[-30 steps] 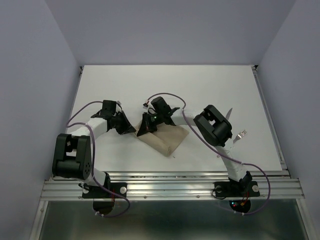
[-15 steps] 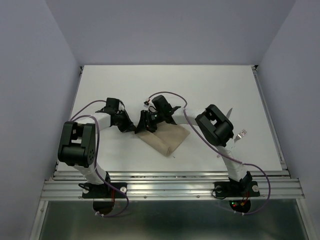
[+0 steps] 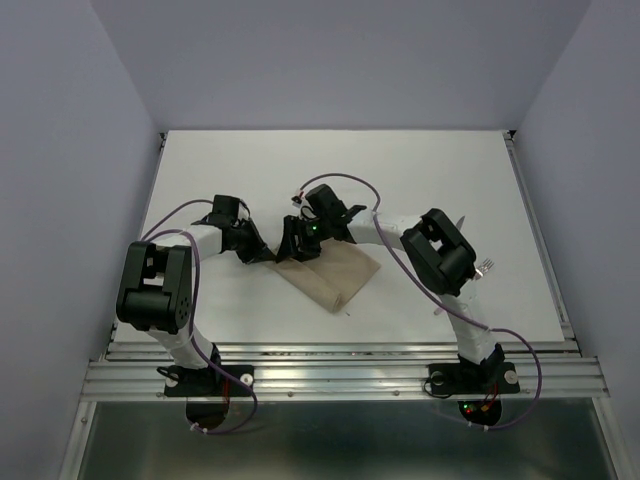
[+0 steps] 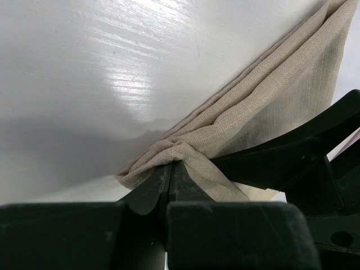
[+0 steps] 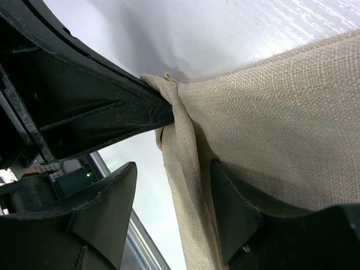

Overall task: Fold the napkin into a case and place the utensils inside
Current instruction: Fold the lower triangle-folded napkin at the center of the board.

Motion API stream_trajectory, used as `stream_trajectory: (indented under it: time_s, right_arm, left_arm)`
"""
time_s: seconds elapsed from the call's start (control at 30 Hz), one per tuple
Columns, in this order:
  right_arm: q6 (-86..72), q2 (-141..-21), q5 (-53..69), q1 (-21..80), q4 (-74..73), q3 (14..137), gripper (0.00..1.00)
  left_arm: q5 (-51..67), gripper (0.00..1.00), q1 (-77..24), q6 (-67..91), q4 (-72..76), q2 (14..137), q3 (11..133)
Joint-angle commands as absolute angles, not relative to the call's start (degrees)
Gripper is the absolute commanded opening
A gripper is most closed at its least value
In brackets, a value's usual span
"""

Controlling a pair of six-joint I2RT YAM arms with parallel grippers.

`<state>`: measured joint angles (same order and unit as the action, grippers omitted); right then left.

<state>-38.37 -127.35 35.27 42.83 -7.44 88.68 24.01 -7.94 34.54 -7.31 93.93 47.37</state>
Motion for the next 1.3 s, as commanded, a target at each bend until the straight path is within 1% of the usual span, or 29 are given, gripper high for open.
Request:
stream_trajectory:
  time_s: [0.0, 0.13, 0.3, 0.5, 0.67, 0.7, 0.8, 0.83, 0.9, 1.13, 1.23, 1.27]
  right_arm:
    - [-34.8, -125.3, 30.5, 43.3, -10.5, 90.4, 0.6]
    - [-33.7, -124.9, 30.3, 43.9, -10.7, 91.0, 0.59]
    - [-32.4, -127.3, 31.4, 45.0, -12.7, 92.8, 0.59]
    - [-32.0, -127.9, 31.4, 45.5, -12.6, 93.1, 0.52]
    - [-32.2, -128.2, 31.2, 45.5, -12.4, 93.0, 0.35]
    - [-32.3, -128.1, 31.2, 45.5, -12.2, 92.8, 0.28]
    - [-32.4, -128.0, 30.5, 45.5, -12.1, 92.5, 0.14]
    - [-32.5, -127.6, 29.9, 45.5, -12.0, 92.3, 0.07]
    - [-32.6, -127.4, 29.2, 45.5, -12.0, 92.0, 0.01]
    - [-33.3, -126.8, 31.2, 45.5, -10.4, 91.7, 0.01]
    - [-33.4, -127.2, 31.8, 45.5, -10.1, 91.8, 0.01]
    - [-33.5, -127.4, 31.9, 45.5, -10.1, 91.8, 0.01]
  left_arm:
    - [24.3, 0.0, -8.3, 34.4, -6.9, 92.3, 48.7]
    - [24.5, 0.0, -8.3, 34.1, -7.0, 92.1, 48.7]
    - [24.8, 0.0, -8.3, 34.1, -6.9, 92.2, 48.7]
    - [25.5, 0.0, -8.3, 34.3, -6.6, 91.1, 48.3]
    - [25.7, 0.0, -8.3, 34.1, -6.6, 89.0, 48.5]
    - [25.7, 0.0, -8.3, 34.1, -6.8, 88.9, 48.8]
    - [25.8, 0.0, -8.3, 33.9, -7.0, 88.8, 49.0]
    - [25.8, 0.0, -8.3, 33.9, -7.3, 88.6, 49.1]
    - [25.8, 0.0, -8.3, 33.8, -7.4, 87.8, 49.1]
    - [25.1, 0.01, -8.3, 32.4, -10.0, 84.7, 50.4]
    - [25.1, 0.07, -8.3, 32.1, -10.5, 83.8, 51.2]
    - [25.2, 0.11, -8.3, 32.0, -10.6, 83.6, 51.9]
